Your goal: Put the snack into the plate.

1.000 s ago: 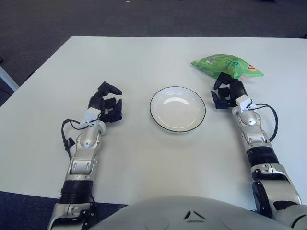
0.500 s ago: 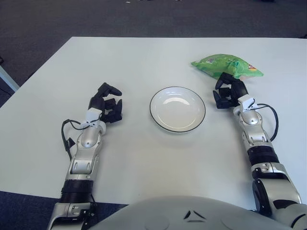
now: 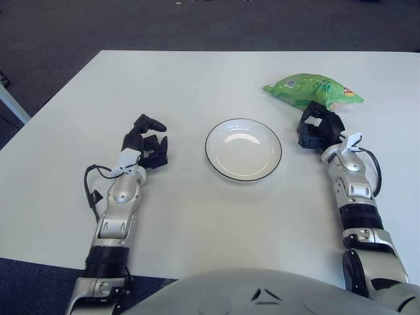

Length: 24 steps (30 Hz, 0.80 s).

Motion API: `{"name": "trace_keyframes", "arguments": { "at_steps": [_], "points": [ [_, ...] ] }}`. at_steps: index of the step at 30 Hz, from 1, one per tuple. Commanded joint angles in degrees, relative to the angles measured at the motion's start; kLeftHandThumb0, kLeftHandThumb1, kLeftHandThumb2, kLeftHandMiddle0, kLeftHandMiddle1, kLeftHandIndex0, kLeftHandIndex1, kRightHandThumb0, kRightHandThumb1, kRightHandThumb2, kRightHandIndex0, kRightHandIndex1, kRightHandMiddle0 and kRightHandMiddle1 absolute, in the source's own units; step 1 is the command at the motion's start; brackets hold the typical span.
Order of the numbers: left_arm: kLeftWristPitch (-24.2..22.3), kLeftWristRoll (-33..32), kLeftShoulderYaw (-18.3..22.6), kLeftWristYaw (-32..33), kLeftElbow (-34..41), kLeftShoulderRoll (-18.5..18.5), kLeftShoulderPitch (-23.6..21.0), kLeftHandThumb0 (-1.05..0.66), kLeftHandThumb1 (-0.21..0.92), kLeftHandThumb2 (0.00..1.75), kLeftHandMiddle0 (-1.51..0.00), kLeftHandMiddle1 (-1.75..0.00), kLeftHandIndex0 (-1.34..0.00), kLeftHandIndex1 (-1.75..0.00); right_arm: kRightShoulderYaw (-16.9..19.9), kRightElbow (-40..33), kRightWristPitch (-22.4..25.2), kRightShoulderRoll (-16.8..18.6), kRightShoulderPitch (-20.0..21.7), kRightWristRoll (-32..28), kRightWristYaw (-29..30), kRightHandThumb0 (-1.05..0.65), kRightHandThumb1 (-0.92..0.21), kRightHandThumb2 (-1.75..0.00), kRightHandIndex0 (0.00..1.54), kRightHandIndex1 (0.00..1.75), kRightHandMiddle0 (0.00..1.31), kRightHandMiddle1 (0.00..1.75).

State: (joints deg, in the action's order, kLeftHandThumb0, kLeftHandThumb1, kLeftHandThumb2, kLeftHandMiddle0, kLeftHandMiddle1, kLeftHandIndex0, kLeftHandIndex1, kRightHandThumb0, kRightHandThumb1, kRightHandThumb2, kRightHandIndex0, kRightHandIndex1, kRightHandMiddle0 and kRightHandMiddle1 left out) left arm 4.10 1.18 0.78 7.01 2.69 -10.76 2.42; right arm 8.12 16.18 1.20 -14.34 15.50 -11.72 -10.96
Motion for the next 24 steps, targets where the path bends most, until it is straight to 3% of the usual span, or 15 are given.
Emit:
{"name": "trace_keyframes", "arguments": {
  "at_steps": [1, 7, 14, 24],
  "points": [
    [-1.1, 0.8, -2.7, 0.6, -6.6, 5.3, 6.7, -0.42, 0.50, 1.08, -1.12, -1.75, -0.47, -1.75, -0.5, -4.0, 7.5, 1.4, -4.5, -1.7, -0.4, -0.50, -0.26, -1.39, 1.32, 1.75, 0.66, 1.75],
    [-1.0, 0.6, -2.7, 0.5, -7.3, 5.2, 6.4, -0.42, 0.50, 1.08, -1.11, -1.75, -0.47, -1.75, 0.2, -14.3, 14.3, -0.3, -5.0, -3.7, -1.2, -0.50, -0.27, -1.38, 1.32, 1.75, 0.66, 1.75],
    [-0.3, 0.4, -2.7, 0.5, -8.1, 5.3, 6.0, -0.42, 0.51, 1.07, -1.11, -1.75, -0.46, -1.75, 2.0, -19.6, 19.0, -2.9, -4.5, -5.7, -4.4, -0.50, -0.28, -1.37, 1.31, 1.75, 0.65, 1.75],
    [-0.3, 0.6, -2.8, 1.2, -8.4, 6.0, 5.6, -0.42, 0.52, 1.06, -1.10, -1.75, -0.46, -1.75, 7.4, -25.1, 25.6, -9.5, -2.5, -11.5, -10.3, -0.49, -0.29, -1.35, 1.29, 1.75, 0.64, 1.75]
  ]
}}
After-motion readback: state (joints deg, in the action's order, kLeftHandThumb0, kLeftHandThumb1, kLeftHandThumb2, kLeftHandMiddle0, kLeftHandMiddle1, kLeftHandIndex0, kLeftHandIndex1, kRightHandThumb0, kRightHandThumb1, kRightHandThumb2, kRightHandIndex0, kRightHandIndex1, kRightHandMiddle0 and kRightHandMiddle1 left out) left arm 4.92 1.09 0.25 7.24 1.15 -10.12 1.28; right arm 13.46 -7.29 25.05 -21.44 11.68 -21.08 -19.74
